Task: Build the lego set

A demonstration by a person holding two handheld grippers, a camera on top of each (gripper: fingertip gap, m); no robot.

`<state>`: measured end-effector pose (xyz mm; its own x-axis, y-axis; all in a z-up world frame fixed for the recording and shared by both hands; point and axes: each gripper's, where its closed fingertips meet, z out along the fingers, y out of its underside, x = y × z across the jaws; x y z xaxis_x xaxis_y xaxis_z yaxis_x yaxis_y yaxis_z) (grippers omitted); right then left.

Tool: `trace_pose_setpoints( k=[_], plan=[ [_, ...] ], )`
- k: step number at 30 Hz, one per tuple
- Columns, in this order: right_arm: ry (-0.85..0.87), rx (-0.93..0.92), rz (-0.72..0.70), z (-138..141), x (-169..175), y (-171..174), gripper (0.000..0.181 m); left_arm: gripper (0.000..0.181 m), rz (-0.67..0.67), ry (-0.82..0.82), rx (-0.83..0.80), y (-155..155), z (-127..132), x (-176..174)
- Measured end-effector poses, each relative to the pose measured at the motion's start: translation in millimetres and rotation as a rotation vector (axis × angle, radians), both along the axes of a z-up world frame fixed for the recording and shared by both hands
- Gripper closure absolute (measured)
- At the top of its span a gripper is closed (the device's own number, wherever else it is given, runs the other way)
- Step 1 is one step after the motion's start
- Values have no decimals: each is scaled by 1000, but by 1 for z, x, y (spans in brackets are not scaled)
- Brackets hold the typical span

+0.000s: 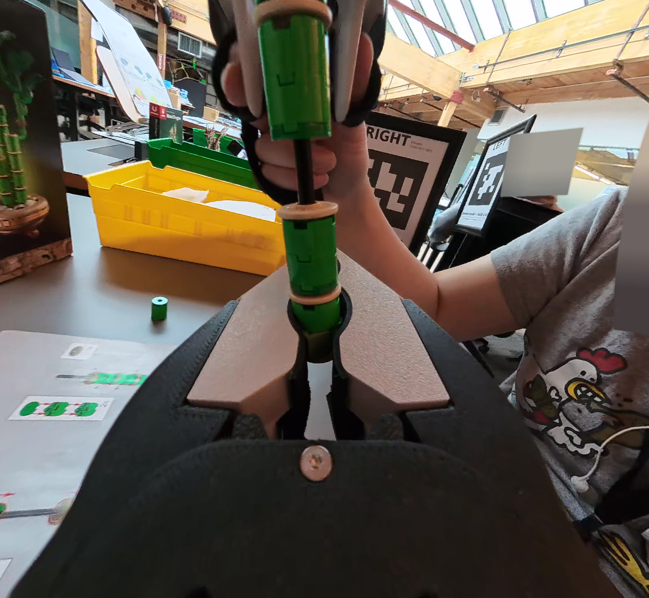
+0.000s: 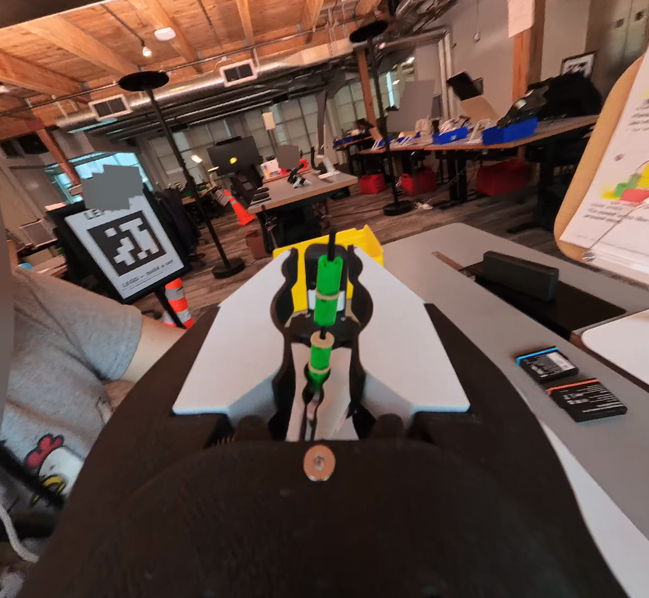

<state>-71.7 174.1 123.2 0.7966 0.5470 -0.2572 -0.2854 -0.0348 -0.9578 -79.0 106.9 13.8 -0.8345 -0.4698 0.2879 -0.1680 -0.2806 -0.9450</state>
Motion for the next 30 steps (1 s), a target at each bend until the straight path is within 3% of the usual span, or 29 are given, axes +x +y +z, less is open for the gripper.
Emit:
trace_pose_setpoints(
  k=[8, 13, 22, 30],
  plan=[
    [22, -135, 145, -29, -31, 17, 147, 180, 22, 3, 27, 6, 12, -3],
    [75, -138, 153, -30, -33, 22, 166, 180, 11, 10, 51, 3, 12, -5],
    [78, -79, 171, -23, -34, 18, 166, 181, -19, 17, 30, 4, 20, -10],
    [19, -59, 183, -23, -44, 16, 166, 181, 26, 18, 146, -3, 12, -8]
  ],
)
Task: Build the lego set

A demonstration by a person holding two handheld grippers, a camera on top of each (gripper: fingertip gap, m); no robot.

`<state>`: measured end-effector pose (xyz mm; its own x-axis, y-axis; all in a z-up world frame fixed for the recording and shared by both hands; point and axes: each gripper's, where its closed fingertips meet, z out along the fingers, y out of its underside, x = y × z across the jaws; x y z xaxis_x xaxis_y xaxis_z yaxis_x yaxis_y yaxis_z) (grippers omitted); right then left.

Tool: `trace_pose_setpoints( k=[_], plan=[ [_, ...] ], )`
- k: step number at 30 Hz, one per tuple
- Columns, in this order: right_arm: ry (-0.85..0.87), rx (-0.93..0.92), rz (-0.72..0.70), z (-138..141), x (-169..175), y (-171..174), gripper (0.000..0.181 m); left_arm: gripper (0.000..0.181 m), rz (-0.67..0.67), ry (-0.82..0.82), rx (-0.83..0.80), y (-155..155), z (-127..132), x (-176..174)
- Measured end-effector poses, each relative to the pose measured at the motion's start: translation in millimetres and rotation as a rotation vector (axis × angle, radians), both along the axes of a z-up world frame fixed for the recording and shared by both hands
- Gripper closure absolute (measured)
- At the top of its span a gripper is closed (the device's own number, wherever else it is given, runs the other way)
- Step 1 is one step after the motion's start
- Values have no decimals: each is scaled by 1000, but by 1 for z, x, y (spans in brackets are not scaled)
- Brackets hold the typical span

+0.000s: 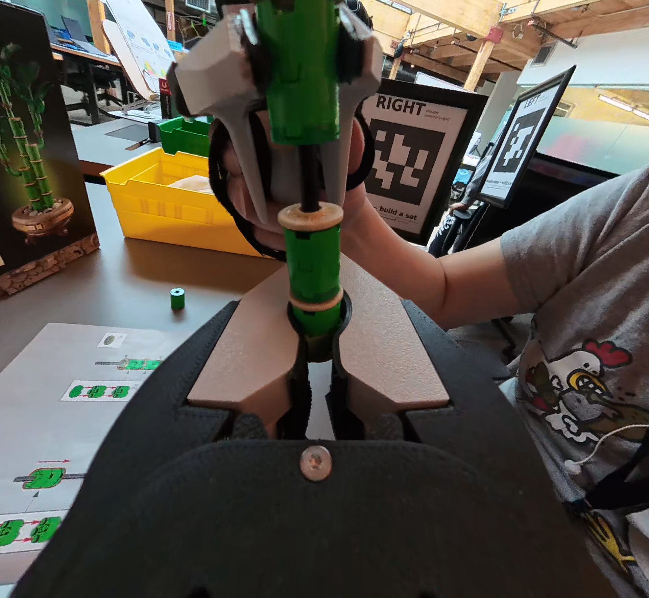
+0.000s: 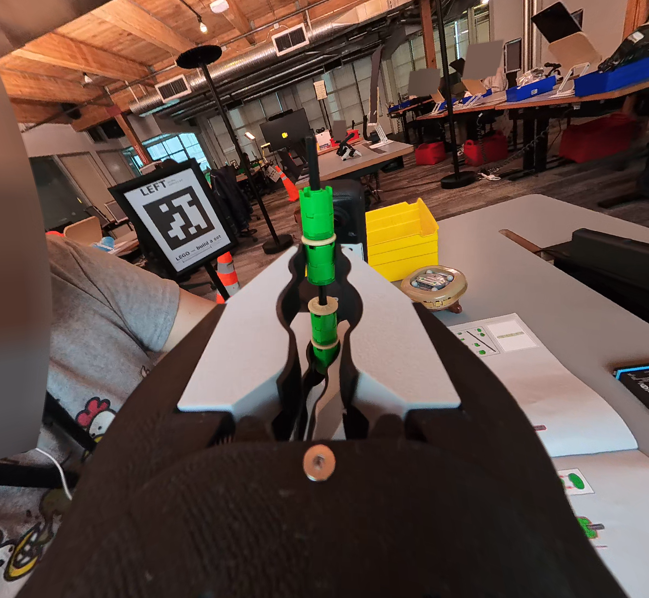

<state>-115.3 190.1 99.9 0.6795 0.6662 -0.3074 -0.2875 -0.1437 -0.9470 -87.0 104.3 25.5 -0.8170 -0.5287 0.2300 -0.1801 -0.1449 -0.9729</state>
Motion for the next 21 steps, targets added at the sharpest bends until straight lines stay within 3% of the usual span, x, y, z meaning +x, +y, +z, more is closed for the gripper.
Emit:
trace_pose_setpoints(
  k=[12, 17, 21],
  plan=[
    [-14, -28, 17, -9, 0, 0, 166, 181, 13, -18, 13, 5, -7, 1],
    [-5, -38, 20, -22, -1, 9, 165, 181, 24, -33, 59, 14, -24, 5],
    [-9, -69, 13, -38, 0, 15, 166, 181, 29, 4, 0, 17, -31, 3]
  ],
)
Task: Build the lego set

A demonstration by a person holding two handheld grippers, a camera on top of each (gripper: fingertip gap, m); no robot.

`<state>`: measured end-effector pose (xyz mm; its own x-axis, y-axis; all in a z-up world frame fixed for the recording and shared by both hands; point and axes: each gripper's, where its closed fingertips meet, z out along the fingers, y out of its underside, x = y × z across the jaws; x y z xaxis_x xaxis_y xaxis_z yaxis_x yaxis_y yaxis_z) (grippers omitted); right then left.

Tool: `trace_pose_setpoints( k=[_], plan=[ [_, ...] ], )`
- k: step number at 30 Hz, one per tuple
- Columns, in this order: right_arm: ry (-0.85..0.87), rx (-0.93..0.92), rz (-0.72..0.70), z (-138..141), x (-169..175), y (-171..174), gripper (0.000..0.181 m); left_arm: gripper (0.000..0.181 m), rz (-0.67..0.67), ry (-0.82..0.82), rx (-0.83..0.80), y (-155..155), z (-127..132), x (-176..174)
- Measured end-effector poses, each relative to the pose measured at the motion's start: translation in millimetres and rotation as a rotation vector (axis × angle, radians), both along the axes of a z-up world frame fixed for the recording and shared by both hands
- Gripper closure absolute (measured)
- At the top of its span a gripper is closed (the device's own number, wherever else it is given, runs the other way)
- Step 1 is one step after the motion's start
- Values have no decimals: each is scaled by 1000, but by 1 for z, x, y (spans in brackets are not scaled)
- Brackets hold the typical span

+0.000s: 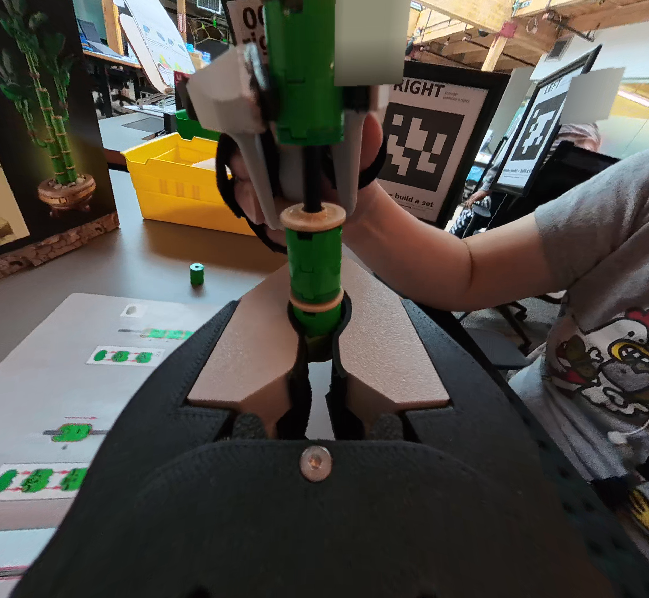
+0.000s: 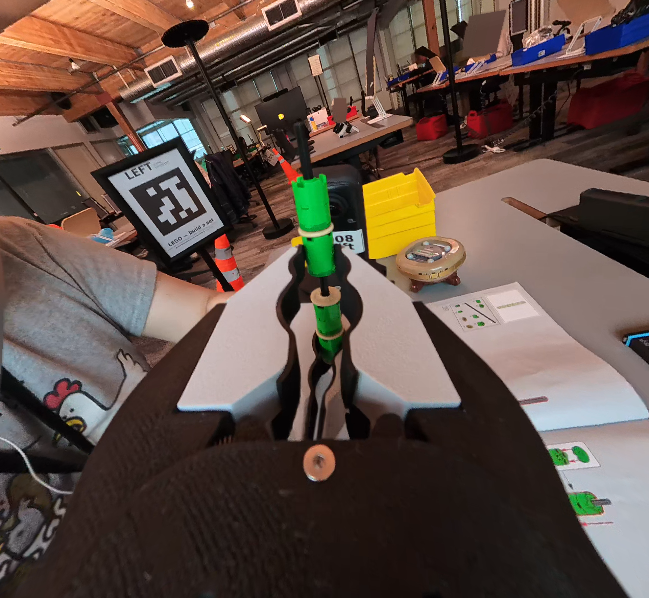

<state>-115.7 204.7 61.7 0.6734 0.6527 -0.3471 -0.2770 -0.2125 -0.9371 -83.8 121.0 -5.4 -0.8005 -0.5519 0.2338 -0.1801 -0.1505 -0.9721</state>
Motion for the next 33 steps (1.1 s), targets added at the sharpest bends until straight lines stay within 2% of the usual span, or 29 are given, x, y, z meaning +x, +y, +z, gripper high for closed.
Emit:
trace_pose_setpoints(
  k=[3, 7, 12, 16, 19, 24, 28, 30, 32, 33],
  plan=[
    [27, 25, 11, -7, -11, -3, 167, 181, -4, 44, -41, -5, -6, -15],
    [117, -48, 22, -33, -31, -9, 167, 181, 39, 118, -28, -11, -34, -34],
    [356, -66, 47, -47, -31, -11, 162, 181, 29, 218, -65, -14, -53, -41],
    [317, -81, -12, -64, -23, -7, 165, 181, 6, 270, -18, -11, -72, -39],
    [320, -69, -51, -68, -18, -4, 167, 181, -11, 295, -30, -11, -76, -36],
    [470, -80, -54, -68, -3, -5, 165, 181, -39, 370, -45, -17, -88, -34],
    [436, -111, -67, -76, 3, -7, 165, 181, -61, 402, -138, -21, -83, -34],
    [429, -133, -83, -81, 4, -4, 154, 181, -60, 410, -175, -19, -80, -33],
    [434, -161, -86, -87, 2, -1, 157, 181, -52, 421, -199, -17, -81, -31],
    [435, -180, -89, -91, 1, 0, 167, 181, -53, 429, -213, -17, -81, -31]
  ],
)
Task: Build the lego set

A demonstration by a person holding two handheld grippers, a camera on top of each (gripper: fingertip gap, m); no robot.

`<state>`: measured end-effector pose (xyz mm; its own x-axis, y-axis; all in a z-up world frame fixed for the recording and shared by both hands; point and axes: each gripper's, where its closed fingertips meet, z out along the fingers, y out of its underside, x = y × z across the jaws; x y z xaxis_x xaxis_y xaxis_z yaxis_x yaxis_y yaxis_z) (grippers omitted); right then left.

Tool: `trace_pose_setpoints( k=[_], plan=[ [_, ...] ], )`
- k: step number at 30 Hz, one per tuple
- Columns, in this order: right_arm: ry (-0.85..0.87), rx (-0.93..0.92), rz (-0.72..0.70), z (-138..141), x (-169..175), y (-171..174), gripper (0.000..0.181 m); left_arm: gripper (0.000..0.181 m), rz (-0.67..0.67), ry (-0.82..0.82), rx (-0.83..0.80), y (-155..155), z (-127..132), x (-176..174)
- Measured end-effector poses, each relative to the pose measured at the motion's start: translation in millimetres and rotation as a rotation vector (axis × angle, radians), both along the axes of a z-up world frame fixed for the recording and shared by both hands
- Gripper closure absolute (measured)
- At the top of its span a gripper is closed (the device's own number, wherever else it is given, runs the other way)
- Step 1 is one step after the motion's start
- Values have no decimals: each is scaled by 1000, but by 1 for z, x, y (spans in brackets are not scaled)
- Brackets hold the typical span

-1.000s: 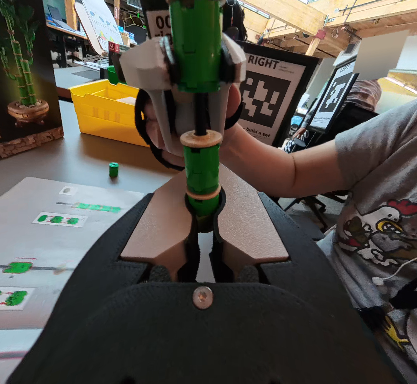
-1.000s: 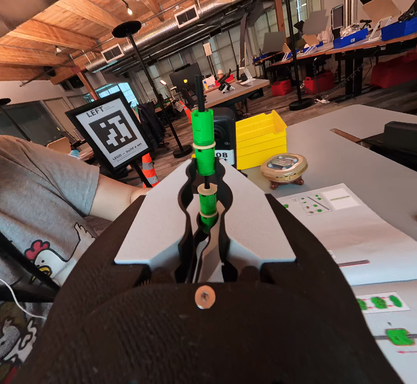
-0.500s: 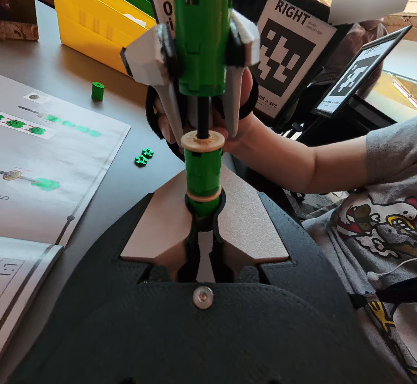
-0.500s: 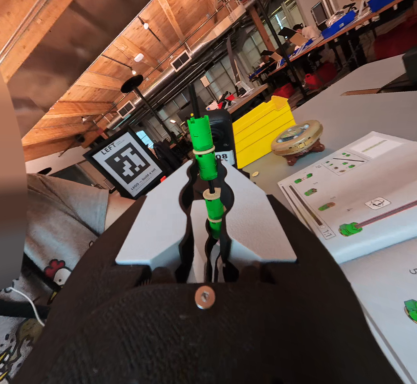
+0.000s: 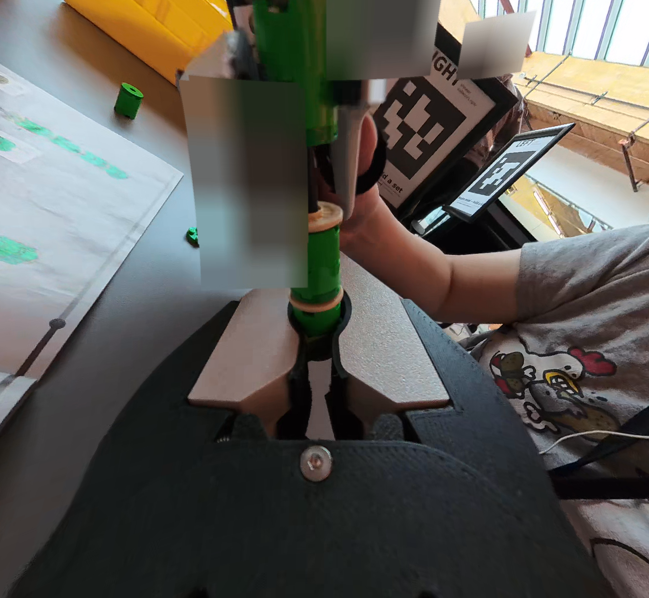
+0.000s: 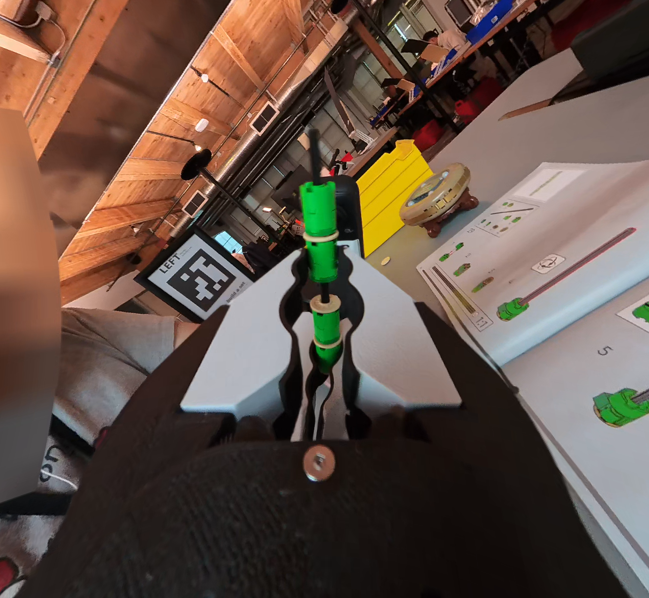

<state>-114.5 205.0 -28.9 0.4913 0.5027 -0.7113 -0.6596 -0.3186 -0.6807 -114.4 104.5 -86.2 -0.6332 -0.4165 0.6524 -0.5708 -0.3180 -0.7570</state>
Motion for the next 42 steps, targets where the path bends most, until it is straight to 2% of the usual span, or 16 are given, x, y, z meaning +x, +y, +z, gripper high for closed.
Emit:
trace_pose_setpoints(
  k=[10, 19, 29, 42],
  plan=[
    [174, -15, 20, -7, 4, 4, 165, 181, 4, 82, -22, 1, -8, 1],
    [127, -32, -8, -14, 2, 4, 167, 181, -1, 105, -4, -1, -14, -2],
    [180, -8, 1, -29, 2, 7, 166, 181, -6, 186, 11, 0, -27, -3],
    [192, 6, 28, -27, 0, 5, 166, 181, 45, 174, 42, 4, -29, 0]
  ],
)
